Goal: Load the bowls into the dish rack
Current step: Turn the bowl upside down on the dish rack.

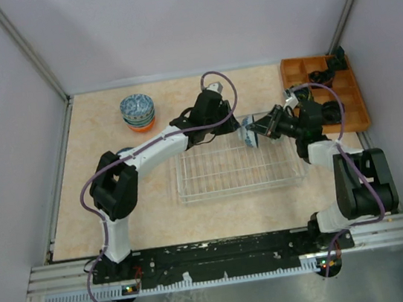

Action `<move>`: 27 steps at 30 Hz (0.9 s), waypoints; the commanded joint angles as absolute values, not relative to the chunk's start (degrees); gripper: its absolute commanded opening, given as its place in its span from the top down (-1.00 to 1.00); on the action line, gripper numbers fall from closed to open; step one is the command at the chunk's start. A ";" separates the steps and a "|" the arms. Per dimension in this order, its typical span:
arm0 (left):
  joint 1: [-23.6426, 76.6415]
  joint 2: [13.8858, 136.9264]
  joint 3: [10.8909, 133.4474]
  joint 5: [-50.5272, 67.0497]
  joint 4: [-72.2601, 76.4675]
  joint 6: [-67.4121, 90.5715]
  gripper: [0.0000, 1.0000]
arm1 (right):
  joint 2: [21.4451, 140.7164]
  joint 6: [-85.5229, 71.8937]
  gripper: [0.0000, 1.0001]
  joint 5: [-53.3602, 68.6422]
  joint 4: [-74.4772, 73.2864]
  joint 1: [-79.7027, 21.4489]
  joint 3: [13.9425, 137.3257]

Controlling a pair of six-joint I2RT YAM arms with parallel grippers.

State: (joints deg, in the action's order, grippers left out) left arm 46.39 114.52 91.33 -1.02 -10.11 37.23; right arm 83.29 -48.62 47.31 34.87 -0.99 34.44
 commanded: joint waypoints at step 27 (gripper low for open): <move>47.67 113.50 89.82 1.05 -9.58 37.70 0.23 | 81.80 -45.30 0.56 51.99 36.69 1.62 33.47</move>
State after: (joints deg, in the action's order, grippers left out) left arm 46.68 114.52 90.02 -0.49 -9.41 37.52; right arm 84.05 -47.35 51.16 36.42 1.02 34.11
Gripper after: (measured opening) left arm 0.385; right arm 0.214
